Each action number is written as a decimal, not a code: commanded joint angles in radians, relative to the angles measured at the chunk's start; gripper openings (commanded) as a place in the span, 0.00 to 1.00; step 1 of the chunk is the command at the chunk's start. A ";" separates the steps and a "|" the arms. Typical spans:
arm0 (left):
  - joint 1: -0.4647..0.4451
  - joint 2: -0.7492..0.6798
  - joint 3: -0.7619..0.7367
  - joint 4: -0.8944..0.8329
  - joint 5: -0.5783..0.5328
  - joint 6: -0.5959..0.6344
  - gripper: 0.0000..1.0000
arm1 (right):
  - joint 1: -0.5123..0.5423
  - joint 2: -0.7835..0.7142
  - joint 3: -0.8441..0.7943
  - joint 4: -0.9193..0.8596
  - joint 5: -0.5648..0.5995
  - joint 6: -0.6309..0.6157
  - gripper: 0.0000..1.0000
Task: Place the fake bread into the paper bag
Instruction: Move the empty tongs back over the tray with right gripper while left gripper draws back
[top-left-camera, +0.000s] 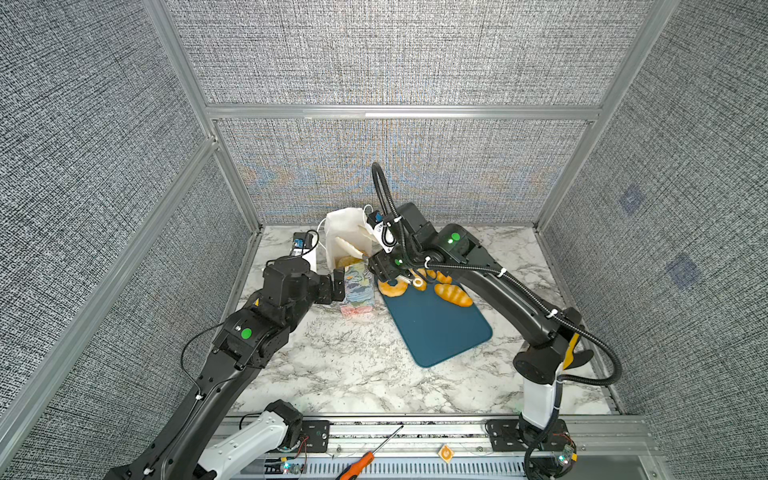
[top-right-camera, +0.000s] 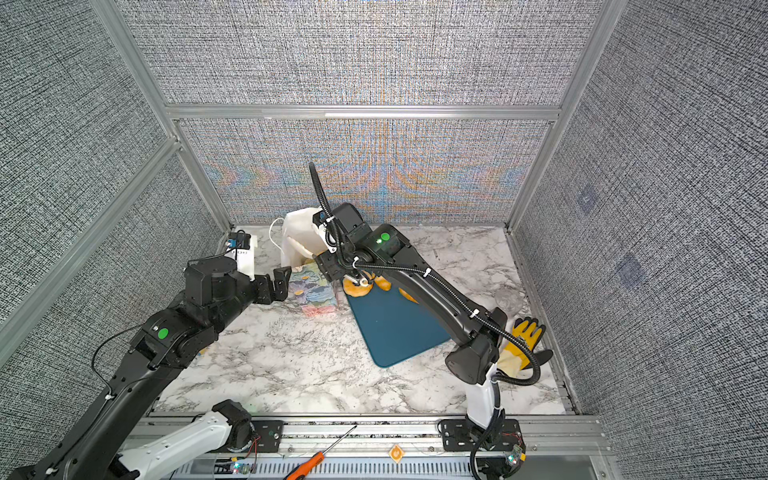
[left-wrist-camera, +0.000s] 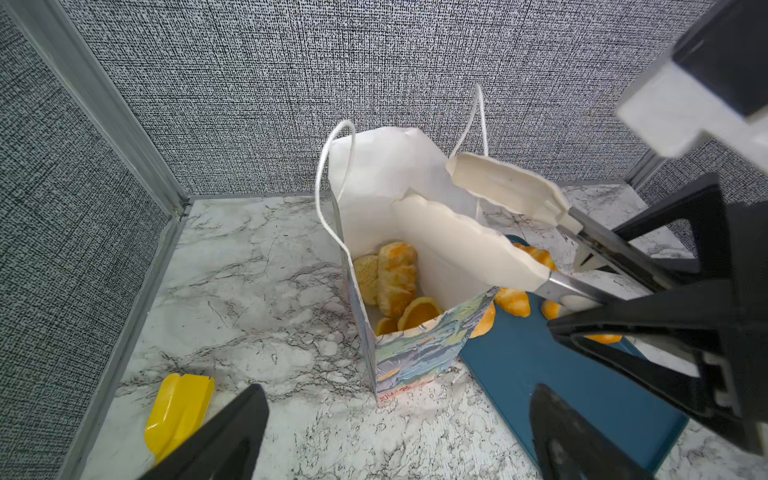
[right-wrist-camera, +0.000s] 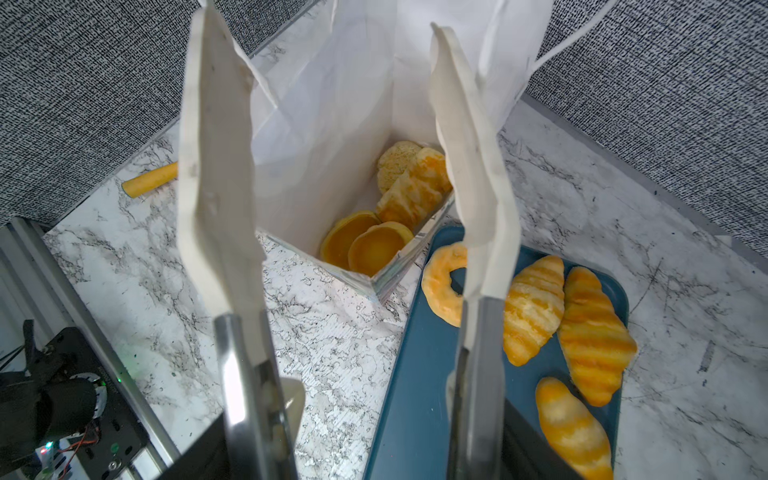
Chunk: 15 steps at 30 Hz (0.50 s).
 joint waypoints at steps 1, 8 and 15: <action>0.001 -0.013 -0.012 0.011 0.008 -0.020 0.99 | -0.001 -0.033 -0.026 0.021 -0.002 -0.015 0.71; 0.000 -0.013 -0.012 0.009 0.040 -0.035 0.99 | -0.001 -0.126 -0.124 0.057 -0.014 -0.030 0.71; -0.001 -0.015 -0.012 0.035 0.081 -0.059 0.99 | -0.020 -0.257 -0.276 0.089 0.002 -0.069 0.71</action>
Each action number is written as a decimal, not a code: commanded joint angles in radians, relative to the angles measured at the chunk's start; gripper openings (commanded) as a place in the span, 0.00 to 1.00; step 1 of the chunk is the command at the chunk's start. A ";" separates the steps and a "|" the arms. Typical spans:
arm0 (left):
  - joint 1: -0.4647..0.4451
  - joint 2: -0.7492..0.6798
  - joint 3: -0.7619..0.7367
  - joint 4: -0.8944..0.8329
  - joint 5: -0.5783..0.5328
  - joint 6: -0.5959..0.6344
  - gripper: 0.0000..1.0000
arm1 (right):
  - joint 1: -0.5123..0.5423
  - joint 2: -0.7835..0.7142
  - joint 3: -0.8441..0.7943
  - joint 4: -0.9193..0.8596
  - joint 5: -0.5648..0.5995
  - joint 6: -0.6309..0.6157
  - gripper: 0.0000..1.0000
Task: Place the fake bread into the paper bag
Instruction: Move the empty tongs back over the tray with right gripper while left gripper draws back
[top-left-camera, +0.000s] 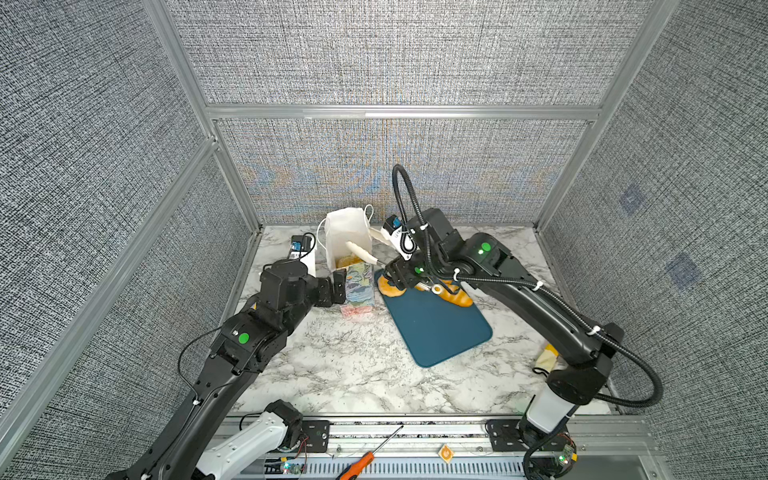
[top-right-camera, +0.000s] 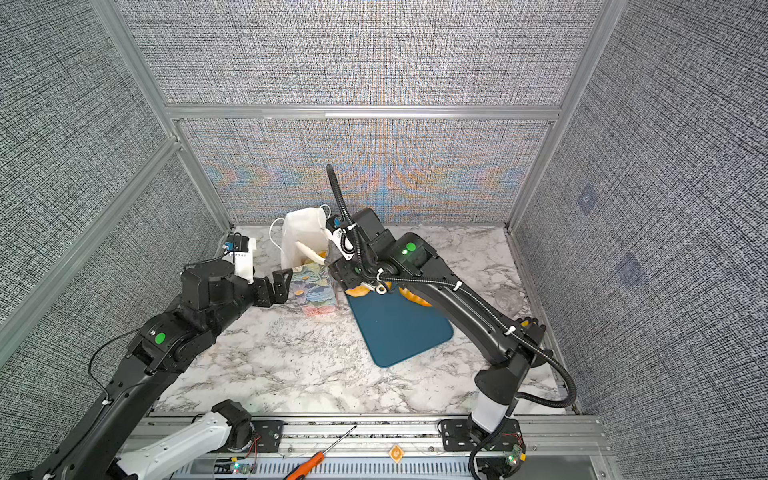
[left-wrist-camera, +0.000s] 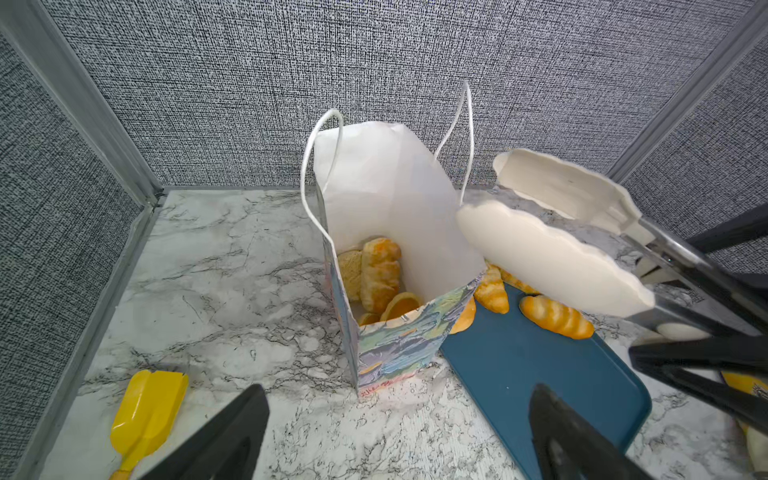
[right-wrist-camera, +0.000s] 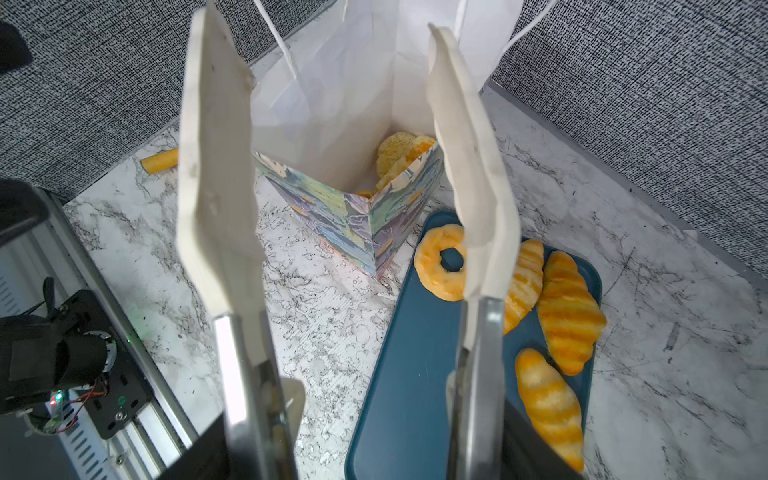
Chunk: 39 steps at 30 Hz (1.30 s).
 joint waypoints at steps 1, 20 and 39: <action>0.000 0.008 0.004 0.024 0.039 -0.021 0.98 | -0.012 -0.048 -0.053 0.041 0.023 -0.028 0.71; -0.137 0.075 -0.024 0.130 0.029 -0.062 0.95 | -0.225 -0.367 -0.547 0.045 0.139 -0.008 0.71; -0.262 0.176 -0.065 0.223 0.043 -0.102 0.95 | -0.501 -0.375 -0.787 0.102 0.077 -0.006 0.72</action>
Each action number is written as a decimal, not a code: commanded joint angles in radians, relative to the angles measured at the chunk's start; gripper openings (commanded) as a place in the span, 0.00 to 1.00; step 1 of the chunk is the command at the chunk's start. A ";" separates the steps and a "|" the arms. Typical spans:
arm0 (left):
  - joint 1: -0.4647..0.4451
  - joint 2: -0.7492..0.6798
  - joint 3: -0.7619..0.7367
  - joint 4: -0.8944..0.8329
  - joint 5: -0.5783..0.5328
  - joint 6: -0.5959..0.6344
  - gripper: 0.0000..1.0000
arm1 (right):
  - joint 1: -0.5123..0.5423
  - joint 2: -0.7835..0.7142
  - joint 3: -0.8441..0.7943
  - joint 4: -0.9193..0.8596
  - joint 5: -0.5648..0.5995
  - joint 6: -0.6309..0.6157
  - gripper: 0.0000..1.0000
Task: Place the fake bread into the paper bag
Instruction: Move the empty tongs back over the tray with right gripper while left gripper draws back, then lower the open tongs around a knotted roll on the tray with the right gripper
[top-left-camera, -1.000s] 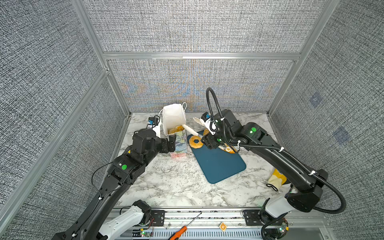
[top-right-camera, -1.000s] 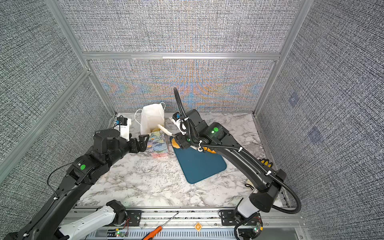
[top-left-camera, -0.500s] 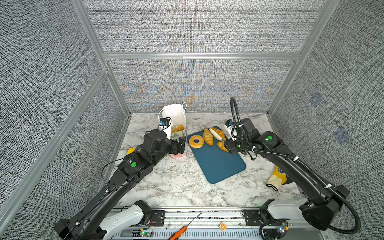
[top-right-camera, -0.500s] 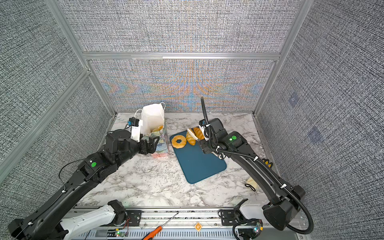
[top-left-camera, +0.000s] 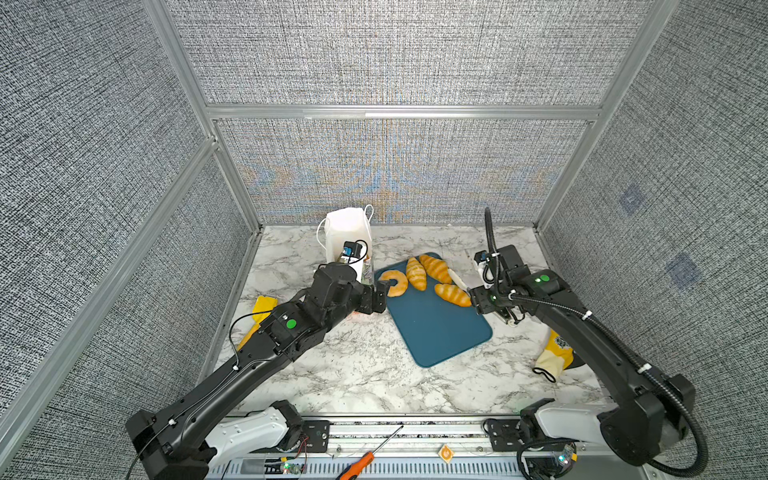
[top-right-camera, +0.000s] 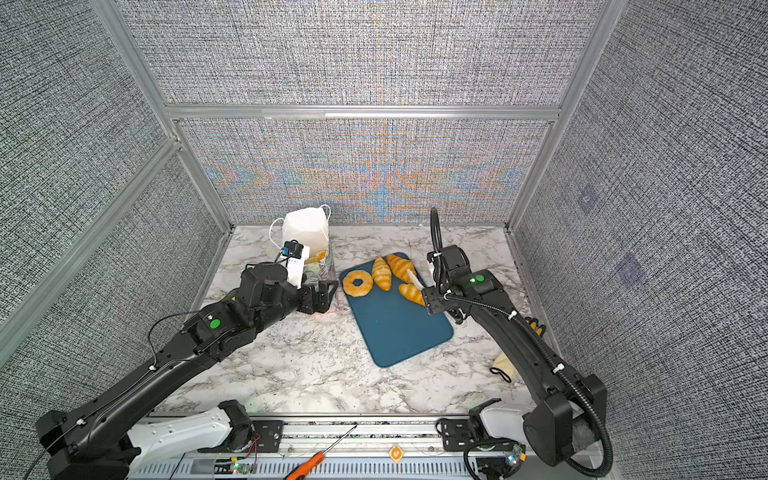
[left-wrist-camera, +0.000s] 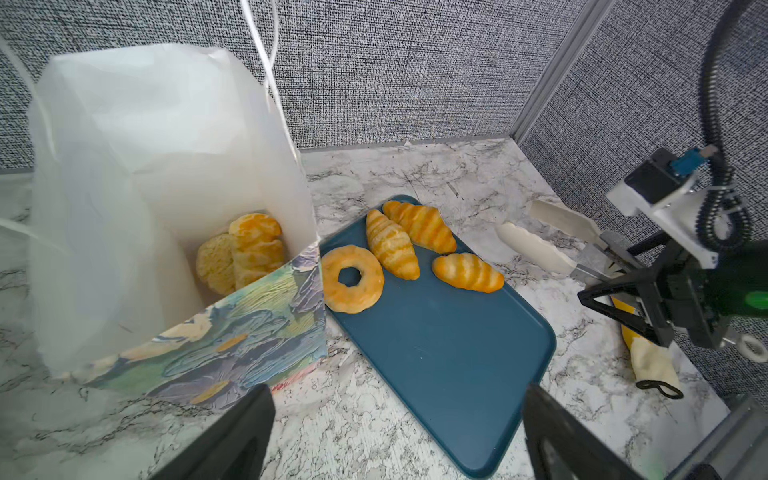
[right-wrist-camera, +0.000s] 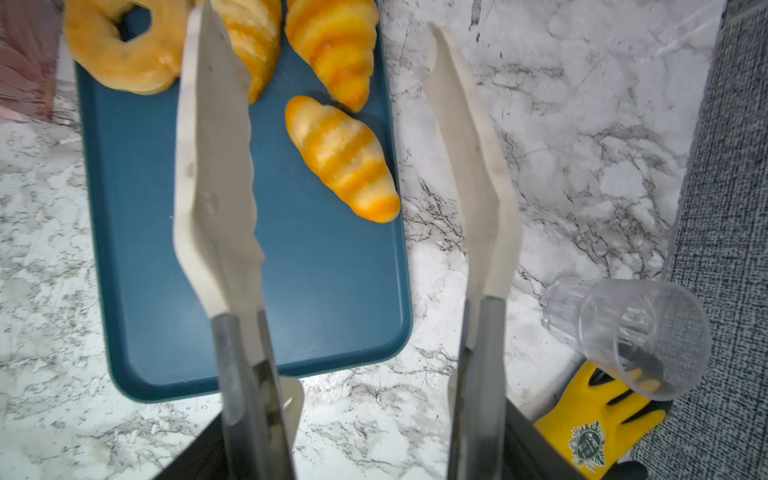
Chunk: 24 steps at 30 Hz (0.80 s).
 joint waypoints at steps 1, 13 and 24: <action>-0.012 0.015 -0.005 0.052 0.003 -0.008 0.95 | -0.030 0.020 -0.014 0.034 -0.032 0.017 0.72; -0.045 0.077 -0.017 0.094 0.033 -0.021 0.95 | -0.092 0.167 -0.029 0.054 -0.124 0.017 0.72; -0.047 0.103 -0.016 0.094 0.056 -0.019 0.95 | -0.099 0.274 -0.029 0.045 -0.190 -0.016 0.72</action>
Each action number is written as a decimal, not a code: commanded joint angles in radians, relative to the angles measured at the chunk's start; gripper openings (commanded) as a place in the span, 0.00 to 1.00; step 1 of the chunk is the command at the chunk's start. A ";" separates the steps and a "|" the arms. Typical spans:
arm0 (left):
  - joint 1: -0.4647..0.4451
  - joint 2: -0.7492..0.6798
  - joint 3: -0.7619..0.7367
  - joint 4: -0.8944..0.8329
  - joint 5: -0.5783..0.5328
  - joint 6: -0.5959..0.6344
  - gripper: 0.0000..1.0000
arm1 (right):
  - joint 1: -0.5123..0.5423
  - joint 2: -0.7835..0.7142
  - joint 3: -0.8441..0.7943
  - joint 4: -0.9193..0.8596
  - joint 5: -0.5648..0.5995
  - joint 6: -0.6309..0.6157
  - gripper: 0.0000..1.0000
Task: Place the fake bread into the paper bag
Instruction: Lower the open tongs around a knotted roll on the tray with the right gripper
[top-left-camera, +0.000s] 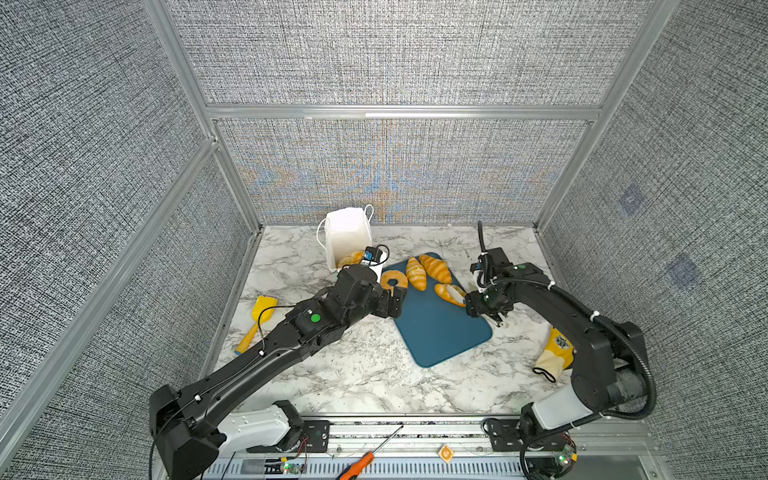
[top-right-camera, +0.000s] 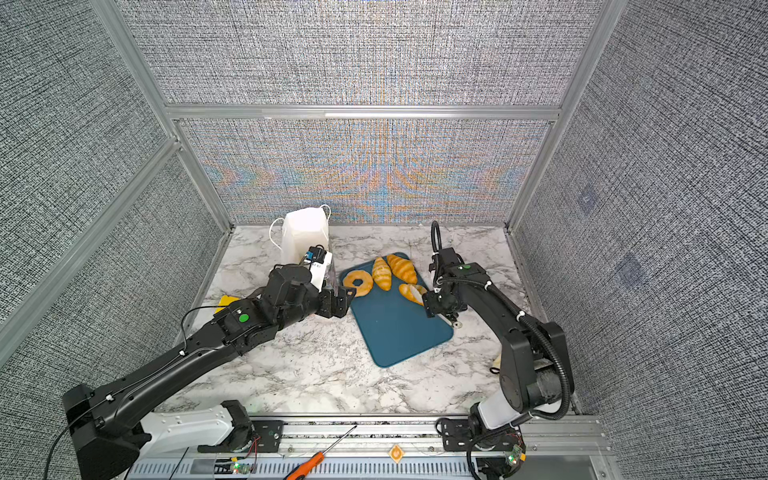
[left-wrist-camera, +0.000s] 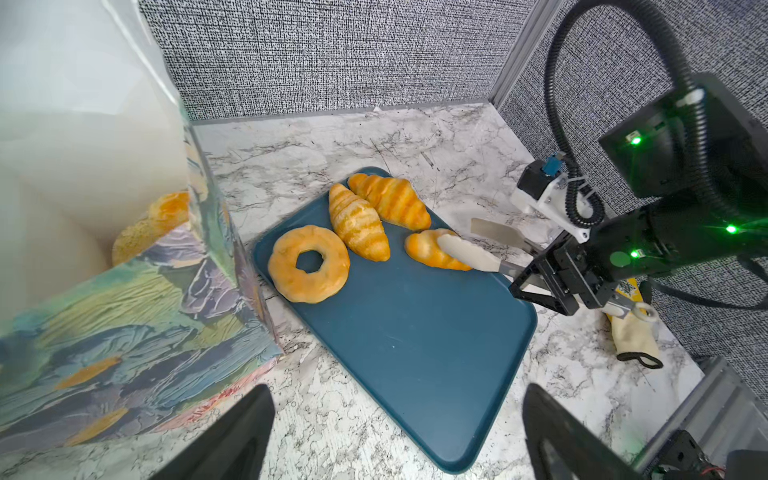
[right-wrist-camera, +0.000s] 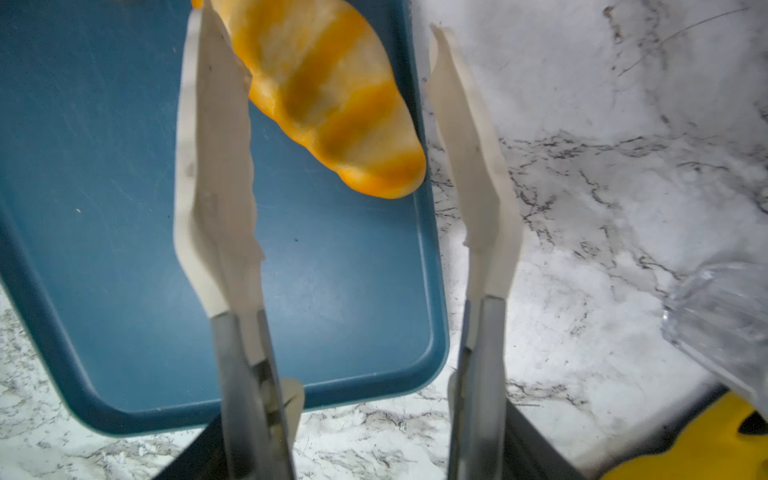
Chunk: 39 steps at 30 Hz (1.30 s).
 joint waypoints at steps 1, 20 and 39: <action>0.000 0.004 0.006 0.023 0.012 0.002 0.95 | 0.002 0.016 0.004 -0.010 -0.040 -0.015 0.72; 0.000 0.003 0.005 0.018 0.001 0.018 0.96 | 0.090 -0.054 -0.016 -0.079 -0.102 0.067 0.71; 0.000 -0.006 0.003 0.004 0.003 0.018 0.96 | 0.142 0.027 0.037 -0.099 0.039 0.070 0.72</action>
